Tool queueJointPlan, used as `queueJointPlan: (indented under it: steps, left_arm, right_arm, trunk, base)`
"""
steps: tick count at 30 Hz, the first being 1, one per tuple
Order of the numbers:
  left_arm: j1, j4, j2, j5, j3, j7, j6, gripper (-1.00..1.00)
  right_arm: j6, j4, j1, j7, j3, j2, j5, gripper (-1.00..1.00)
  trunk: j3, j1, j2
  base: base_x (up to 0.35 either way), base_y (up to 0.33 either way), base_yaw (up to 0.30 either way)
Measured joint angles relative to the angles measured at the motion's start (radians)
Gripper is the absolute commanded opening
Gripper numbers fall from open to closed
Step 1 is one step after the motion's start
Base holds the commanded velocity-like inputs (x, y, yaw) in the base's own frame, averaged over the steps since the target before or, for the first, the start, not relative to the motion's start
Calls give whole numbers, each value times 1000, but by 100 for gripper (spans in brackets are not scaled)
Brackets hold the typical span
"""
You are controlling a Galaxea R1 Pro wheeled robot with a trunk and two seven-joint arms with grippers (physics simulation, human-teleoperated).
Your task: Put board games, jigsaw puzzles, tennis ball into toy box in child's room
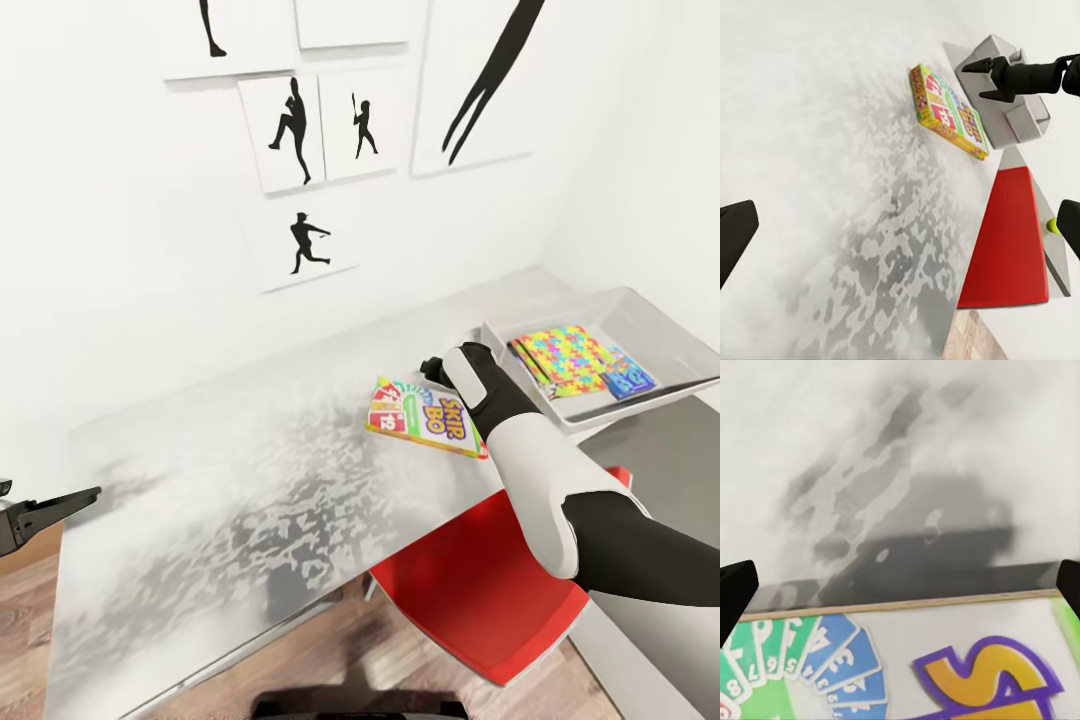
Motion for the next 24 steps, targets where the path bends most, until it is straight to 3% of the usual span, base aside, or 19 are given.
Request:
queueJointPlan:
  steps: [24]
  left_arm:
    - [0, 1, 0, -1, 0, 0, -1, 100]
  right_arm:
    - [-1, 0, 0, 0, 0, 1, 0, 100]
  trunk:
    - [-39, 0, 0]
  base:
    - [0, 0, 0]
